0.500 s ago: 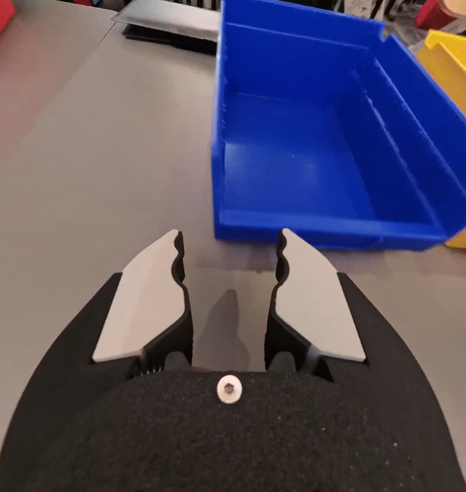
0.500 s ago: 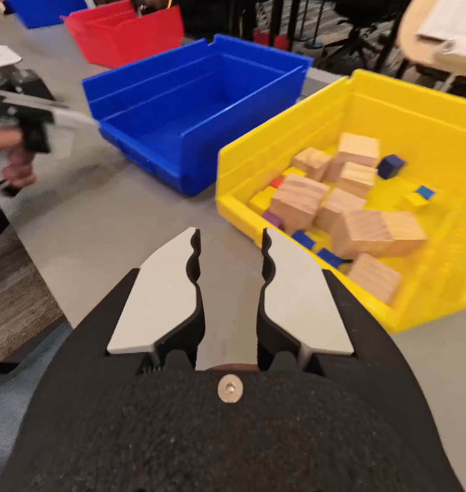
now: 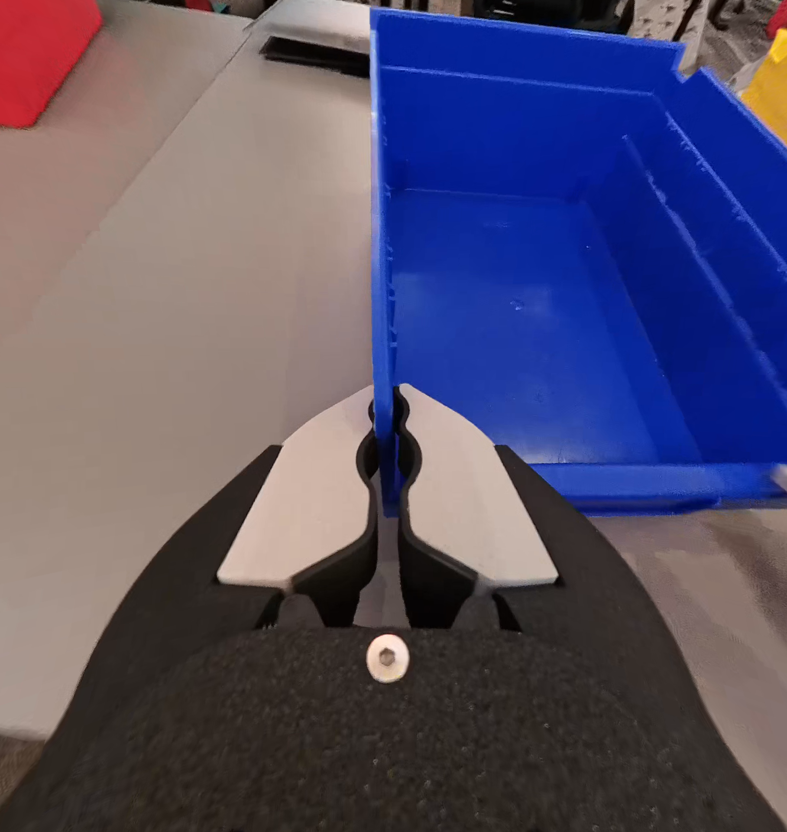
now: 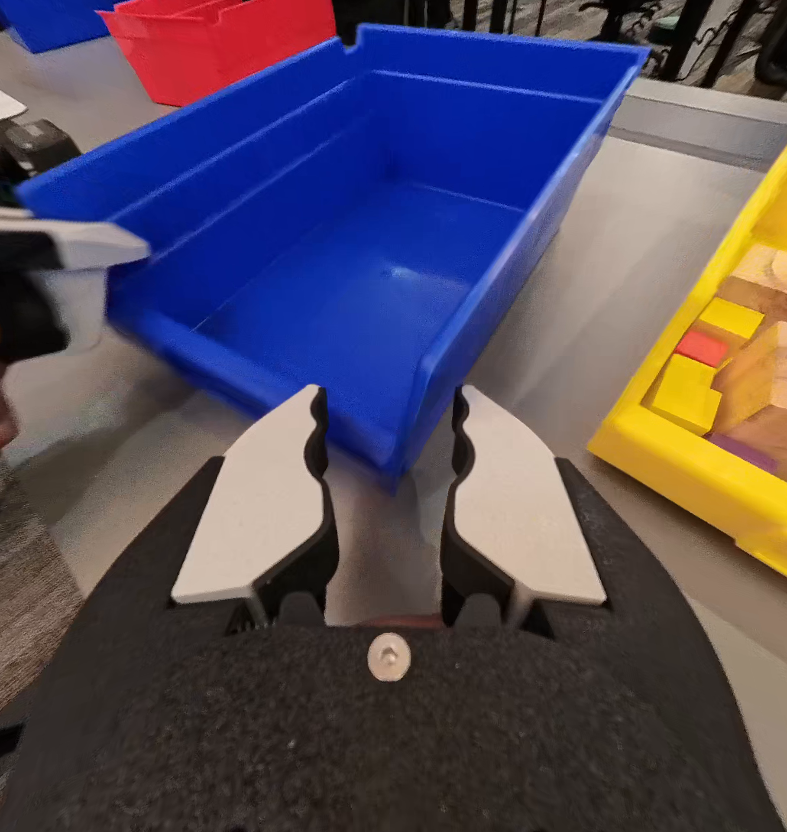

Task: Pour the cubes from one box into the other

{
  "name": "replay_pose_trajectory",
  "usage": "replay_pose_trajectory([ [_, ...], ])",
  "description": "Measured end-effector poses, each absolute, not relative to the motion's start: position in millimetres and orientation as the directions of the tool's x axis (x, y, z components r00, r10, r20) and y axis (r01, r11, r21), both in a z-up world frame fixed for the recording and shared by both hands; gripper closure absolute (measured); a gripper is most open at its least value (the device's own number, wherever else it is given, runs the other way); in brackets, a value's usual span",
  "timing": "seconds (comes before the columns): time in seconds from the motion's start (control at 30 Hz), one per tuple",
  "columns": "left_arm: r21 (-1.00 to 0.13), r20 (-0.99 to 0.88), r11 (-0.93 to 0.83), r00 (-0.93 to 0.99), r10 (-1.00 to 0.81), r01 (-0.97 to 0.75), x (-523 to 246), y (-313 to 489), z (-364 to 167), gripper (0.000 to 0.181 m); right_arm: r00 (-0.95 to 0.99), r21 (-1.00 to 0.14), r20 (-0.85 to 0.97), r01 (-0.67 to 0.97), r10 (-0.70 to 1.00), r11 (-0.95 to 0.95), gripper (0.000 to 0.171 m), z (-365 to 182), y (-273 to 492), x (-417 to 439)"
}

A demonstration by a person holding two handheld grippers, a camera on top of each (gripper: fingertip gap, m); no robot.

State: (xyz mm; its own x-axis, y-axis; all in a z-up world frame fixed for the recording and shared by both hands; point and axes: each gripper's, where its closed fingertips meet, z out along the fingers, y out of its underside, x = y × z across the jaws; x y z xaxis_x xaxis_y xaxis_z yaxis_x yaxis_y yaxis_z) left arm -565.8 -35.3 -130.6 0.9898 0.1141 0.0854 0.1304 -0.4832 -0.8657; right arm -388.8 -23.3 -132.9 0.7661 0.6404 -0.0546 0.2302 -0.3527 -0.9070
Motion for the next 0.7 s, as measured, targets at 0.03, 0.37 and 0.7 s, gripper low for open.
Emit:
replay_pose_trajectory([
  [0.03,-0.862,0.092,-0.486,0.987,0.133,0.146,-563,-47,-131,0.178,0.790,-0.906,-0.026,0.239,0.612,-0.348,0.120,-134,-19,-389],
  [0.37,-0.957,0.007,-0.277,0.965,0.262,0.082,-530,-100,-44,0.178,0.873,-0.972,0.044,0.149,0.485,-0.180,0.167,-43,-26,-349],
  [0.7,-0.984,0.025,-0.179,0.998,-0.056,0.015,-296,-14,43,0.179,0.974,-0.984,0.126,0.148,0.189,-0.103,0.167,64,2,-101],
])
